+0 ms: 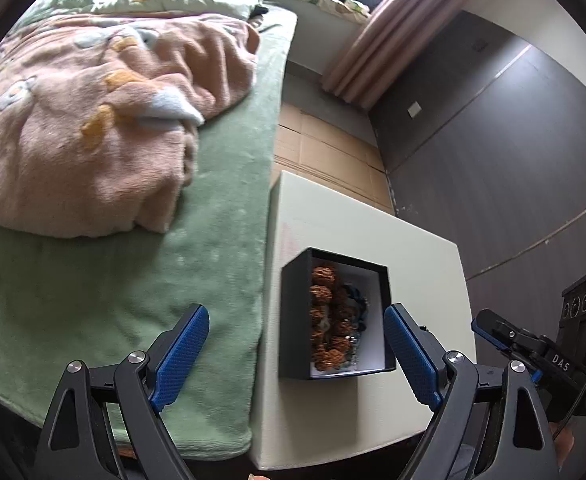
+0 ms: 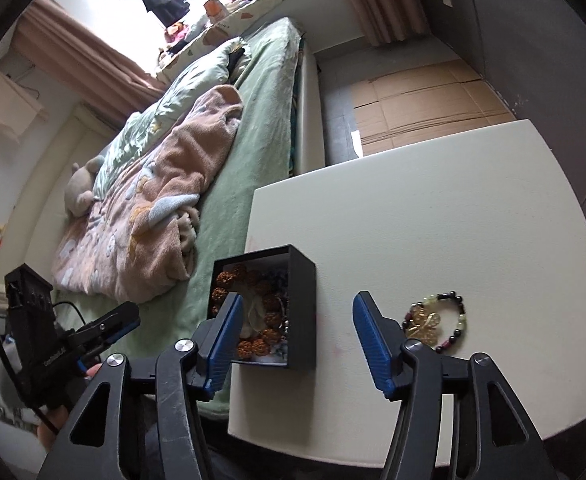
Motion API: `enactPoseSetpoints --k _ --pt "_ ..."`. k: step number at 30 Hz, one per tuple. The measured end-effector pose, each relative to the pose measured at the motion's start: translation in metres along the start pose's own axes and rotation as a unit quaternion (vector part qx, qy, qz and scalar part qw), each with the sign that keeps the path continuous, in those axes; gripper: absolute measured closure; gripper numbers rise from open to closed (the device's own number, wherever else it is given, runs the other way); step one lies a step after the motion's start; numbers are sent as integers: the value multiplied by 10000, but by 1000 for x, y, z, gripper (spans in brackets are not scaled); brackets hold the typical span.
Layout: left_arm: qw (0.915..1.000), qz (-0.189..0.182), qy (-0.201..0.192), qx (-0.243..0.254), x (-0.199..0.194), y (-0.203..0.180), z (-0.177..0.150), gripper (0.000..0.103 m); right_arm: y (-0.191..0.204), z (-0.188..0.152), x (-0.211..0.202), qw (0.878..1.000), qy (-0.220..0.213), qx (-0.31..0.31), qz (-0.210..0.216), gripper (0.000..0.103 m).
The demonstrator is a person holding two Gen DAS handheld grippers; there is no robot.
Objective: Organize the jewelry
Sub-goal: 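Move the left gripper to the butterfly-charm bracelet and pinch the gold charm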
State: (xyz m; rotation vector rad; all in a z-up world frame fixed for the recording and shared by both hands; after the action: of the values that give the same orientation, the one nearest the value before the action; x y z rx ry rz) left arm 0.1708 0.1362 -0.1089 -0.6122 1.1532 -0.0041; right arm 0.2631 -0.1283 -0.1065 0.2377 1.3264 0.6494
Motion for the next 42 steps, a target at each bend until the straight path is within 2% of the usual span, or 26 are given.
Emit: enactPoseSetpoints --k 5,9,15,22,25,28,30,35,38,42 --pt "9996 39 113 273 11 -29 2 14 -29 -4 -18 9991 -90 325 275 42" --pt "9985 73 165 510 19 -54 1 14 -48 -10 -28 9984 -232 455 227 21" --pt "9942 111 310 1025 37 -98 -7 14 -86 -25 -21 9968 -43 797 67 20" --pt "9831 362 580 1700 66 -141 -17 14 -125 -42 -30 9928 -391 1120 159 20" --pt "9776 437 680 1944 78 -158 -22 20 -136 -48 -35 9913 -576 1174 119 20" --pt "9722 534 996 2050 97 -169 -26 29 -147 -52 -37 9897 -635 1276 157 20" --pt "9705 537 1209 2016 110 -175 -28 42 -153 -55 -37 9890 -657 1312 188 20" --pt "9650 647 1555 2009 138 -185 -31 44 -164 -61 -35 9883 -693 1339 226 20" --pt "9609 734 1746 2018 154 -189 -34 52 -170 -62 -33 9880 -736 1332 272 20" --pt "9531 873 1920 2169 173 -197 -39 53 -181 -66 -27 9865 -886 1299 464 21"
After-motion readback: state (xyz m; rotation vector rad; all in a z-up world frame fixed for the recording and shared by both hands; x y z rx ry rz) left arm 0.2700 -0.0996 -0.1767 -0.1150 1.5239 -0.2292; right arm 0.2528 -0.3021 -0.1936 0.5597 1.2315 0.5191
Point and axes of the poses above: each gripper's, at about its wrist camera, not at the fingertips, and x roughly the way its jaws point, y to its left, z to its top, the point moved 6 cm from there along x, roughly the way its jaws point, and after that the axes turned 12 degrees about y, right-handed, at the moved point
